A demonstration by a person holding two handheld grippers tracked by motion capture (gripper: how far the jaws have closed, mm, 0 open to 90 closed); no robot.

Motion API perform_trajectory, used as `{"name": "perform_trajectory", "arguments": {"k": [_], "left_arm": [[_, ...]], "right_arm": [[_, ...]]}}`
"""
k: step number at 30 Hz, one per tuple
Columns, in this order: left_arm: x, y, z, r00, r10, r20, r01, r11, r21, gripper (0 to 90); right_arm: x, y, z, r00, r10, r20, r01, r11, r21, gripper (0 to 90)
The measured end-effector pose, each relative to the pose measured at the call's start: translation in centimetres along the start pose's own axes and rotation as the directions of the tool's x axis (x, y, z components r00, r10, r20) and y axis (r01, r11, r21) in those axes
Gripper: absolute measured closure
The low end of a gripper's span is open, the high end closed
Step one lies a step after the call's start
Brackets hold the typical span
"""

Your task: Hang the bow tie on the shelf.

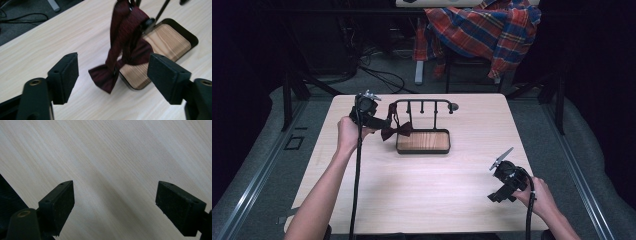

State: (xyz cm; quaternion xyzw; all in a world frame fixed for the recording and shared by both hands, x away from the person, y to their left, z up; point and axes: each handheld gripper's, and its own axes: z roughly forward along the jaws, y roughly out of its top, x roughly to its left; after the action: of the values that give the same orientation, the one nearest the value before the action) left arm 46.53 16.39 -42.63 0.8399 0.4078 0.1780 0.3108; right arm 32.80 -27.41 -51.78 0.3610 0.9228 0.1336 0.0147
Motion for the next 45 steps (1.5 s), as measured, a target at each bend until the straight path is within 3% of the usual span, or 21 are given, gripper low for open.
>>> {"name": "perform_trajectory", "arguments": {"k": [13, 25, 36, 45], "left_arm": [[-1.8, -2.5, -2.4, 0.9974, 0.069, 0.018, -0.070, 0.9964, 0.048, 15.7], [-3.4, -5.4, -4.1, 0.9946, 0.099, 0.031, -0.101, 0.9899, 0.099, 12.7], [-3.7, -8.2, -4.0, 0.9964, 0.081, 0.023, -0.084, 0.9850, 0.151, 5.4], [-4.5, -10.5, -3.2, 0.9959, 0.068, 0.059, -0.080, 0.9706, 0.227, 2.1]], "right_arm": [[0.0, 0.0, 0.1, 1.0000, -0.002, -0.004, 0.002, 1.000, 0.005, 15.1], [0.1, 0.0, -0.2, 0.9998, -0.008, 0.016, 0.008, 1.000, 0.008, 15.1], [0.3, 0.1, -0.2, 0.9998, -0.014, 0.017, 0.014, 1.000, 0.006, 15.2], [0.4, 0.2, -0.3, 0.9993, -0.012, 0.035, 0.012, 1.000, 0.003, 15.0]]}}
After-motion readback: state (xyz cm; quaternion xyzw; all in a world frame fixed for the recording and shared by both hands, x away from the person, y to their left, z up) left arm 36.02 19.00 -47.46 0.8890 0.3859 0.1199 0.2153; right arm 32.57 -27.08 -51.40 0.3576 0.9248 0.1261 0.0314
